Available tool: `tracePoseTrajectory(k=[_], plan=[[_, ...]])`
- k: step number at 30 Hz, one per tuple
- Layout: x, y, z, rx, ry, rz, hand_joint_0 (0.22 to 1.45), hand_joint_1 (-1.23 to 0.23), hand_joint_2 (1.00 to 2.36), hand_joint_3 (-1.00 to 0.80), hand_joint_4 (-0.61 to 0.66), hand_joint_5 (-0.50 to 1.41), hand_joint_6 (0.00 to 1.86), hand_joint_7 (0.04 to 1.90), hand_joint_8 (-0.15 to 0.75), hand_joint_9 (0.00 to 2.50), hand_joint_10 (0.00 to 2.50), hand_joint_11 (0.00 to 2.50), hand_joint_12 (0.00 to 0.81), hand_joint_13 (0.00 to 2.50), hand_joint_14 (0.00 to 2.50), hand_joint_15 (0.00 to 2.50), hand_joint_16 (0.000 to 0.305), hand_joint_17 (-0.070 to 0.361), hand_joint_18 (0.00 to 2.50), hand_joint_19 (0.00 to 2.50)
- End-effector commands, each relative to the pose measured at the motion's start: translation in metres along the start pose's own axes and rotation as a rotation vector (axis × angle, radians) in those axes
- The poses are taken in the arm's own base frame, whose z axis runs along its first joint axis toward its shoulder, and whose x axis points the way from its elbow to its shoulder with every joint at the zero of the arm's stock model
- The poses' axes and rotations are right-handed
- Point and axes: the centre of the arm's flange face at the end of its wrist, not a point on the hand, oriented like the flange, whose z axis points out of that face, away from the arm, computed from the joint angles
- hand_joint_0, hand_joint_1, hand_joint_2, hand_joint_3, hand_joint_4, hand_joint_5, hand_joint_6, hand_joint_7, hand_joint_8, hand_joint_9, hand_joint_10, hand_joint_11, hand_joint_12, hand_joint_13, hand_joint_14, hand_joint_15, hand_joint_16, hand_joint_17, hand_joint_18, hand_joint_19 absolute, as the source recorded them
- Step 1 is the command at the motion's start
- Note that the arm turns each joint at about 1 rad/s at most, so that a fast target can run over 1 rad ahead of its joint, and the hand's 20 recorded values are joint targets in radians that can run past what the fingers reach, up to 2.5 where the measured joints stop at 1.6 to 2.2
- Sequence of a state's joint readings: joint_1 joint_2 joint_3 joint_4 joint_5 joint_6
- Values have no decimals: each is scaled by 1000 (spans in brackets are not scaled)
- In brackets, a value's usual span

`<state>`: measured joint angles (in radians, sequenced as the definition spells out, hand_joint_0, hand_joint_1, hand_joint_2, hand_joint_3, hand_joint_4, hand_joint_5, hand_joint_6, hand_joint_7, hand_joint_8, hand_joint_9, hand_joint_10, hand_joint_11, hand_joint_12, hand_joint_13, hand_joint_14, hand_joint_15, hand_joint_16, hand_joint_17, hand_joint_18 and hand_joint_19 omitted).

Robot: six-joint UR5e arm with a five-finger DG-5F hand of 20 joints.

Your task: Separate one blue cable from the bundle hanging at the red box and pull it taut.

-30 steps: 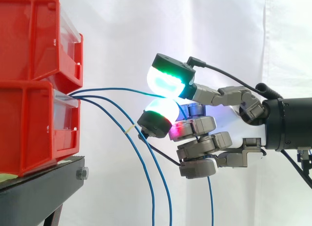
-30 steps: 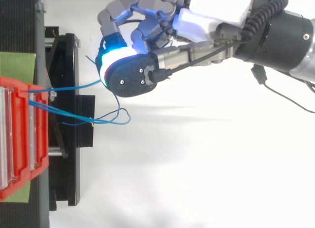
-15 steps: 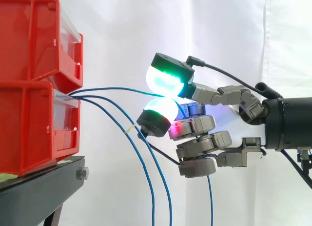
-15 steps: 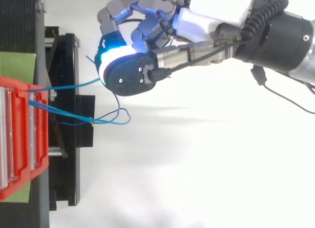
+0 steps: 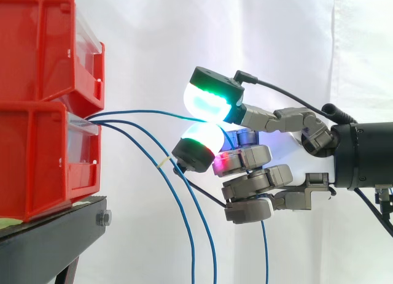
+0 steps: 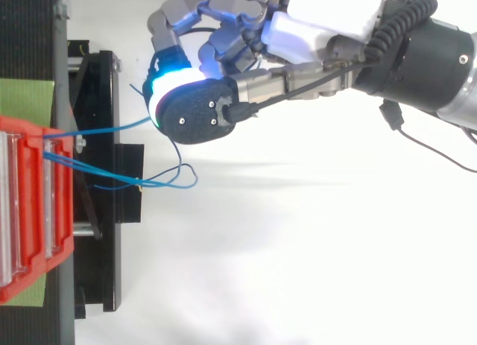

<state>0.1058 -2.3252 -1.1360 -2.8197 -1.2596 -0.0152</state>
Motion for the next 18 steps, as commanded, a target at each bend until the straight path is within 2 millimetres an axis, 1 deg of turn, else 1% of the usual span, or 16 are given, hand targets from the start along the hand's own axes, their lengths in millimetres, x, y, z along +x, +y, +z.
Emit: tracePoseTrajectory(k=[1, 3, 5, 6, 7, 8, 9, 10, 14, 18], plan=[[0, -3, -2, 9, 2, -6, 832, -745, 1019, -292, -59, -214, 980, 1613, 215, 928, 1049, 1743, 283, 974, 2353, 1159, 29, 65, 1018, 1566], [-1, -7, -4, 18, 2, -11, 830, -746, 1020, -282, -52, -213, 982, 1607, 218, 921, 1060, 1734, 283, 974, 2350, 1159, 29, 65, 1027, 1566], [-6, -27, -14, 58, 4, -26, 829, -746, 1020, -278, -42, -212, 983, 1600, 223, 920, 1078, 1711, 286, 975, 2351, 1158, 29, 65, 1034, 1577], [-6, -27, -14, 58, 4, -26, 830, -745, 1020, -277, -39, -212, 984, 1594, 218, 916, 1078, 1725, 286, 975, 2364, 1136, 28, 64, 1037, 1579], [-8, -37, -18, 75, 3, -33, 830, -744, 1021, -276, -47, -212, 984, 1592, 223, 915, 1084, 1719, 286, 975, 2365, 1135, 29, 65, 1041, 1576], [-9, -42, -21, 83, 3, -34, 830, -744, 1020, -276, -45, -212, 985, 1595, 226, 914, 1093, 1709, 279, 973, 2367, 1141, 29, 65, 1043, 1565], [-9, -47, -23, 84, 3, -33, 830, -743, 1020, -274, -50, -211, 986, 1593, 221, 910, 1104, 1690, 289, 976, 2370, 1137, 29, 64, 1044, 1570], [-9, -48, -23, 78, 3, -31, 830, -743, 1020, -274, -42, -211, 986, 1589, 224, 909, 1107, 1696, 282, 974, 2371, 1138, 29, 65, 1046, 1576], [-4, -41, -15, -2, 3, -9, 831, -742, 1019, -276, -45, -210, 986, 1594, 228, 906, 1107, 1713, 286, 975, 2374, 1138, 28, 64, 1047, 1581], [-1, -42, -16, -1, 7, -9, 830, -742, 1020, -271, -37, -210, 986, 1594, 231, 906, 1116, 1688, 280, 975, 2372, 1144, 29, 65, 1049, 1575]])
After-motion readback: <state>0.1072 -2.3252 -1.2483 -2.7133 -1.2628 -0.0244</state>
